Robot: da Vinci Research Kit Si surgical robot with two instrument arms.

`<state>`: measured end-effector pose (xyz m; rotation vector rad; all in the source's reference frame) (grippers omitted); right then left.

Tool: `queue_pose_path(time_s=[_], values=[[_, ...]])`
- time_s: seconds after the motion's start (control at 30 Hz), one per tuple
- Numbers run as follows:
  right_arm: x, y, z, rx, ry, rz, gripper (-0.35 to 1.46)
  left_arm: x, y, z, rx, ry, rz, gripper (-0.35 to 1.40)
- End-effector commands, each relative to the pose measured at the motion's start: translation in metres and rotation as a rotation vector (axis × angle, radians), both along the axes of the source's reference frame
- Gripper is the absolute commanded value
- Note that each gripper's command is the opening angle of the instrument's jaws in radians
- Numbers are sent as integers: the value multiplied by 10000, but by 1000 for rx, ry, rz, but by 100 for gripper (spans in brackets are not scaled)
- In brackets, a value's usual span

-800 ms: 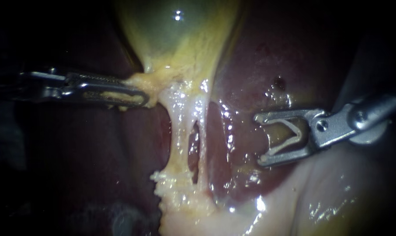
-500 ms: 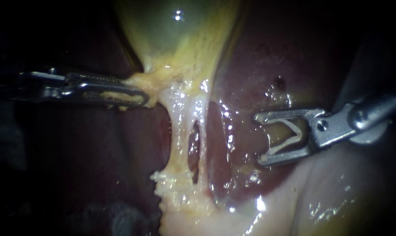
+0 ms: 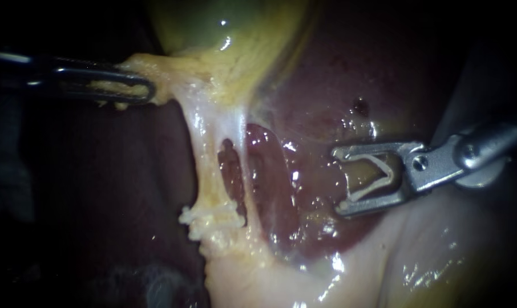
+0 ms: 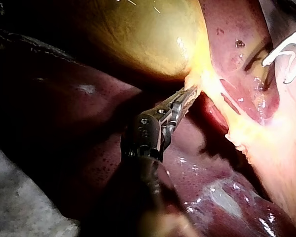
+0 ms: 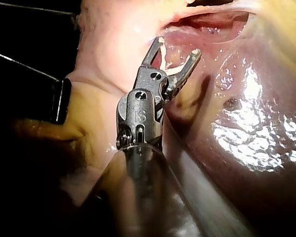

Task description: Clipping third clip left tube

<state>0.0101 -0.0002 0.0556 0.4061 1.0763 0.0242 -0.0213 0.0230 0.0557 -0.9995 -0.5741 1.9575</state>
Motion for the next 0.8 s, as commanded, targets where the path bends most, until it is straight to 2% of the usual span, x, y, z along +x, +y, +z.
queue_pose_path(time_s=[0.03, 0.17, 0.33, 0.53, 0.73, 0.8], values=[[5, -1, -1, 15, 3, 3, 50, -1, -1, 1, -2, 1, 0, -35], [21, -2, -4, 83, -1, 26, 50, -1, -2, 2, -3, 1, 0, -35], [54, -1, -5, 224, 3, 112, 50, -3, -4, 1, -4, 3, -2, -35], [85, 2, -4, 333, 16, 181, 49, -4, -6, 1, -5, 4, -3, -35], [109, 5, -1, 416, 26, 219, 49, -5, -6, 2, -5, 5, -4, -35], [116, 5, 2, 427, 27, 222, 49, -5, -6, 2, -6, 5, -4, -35]])
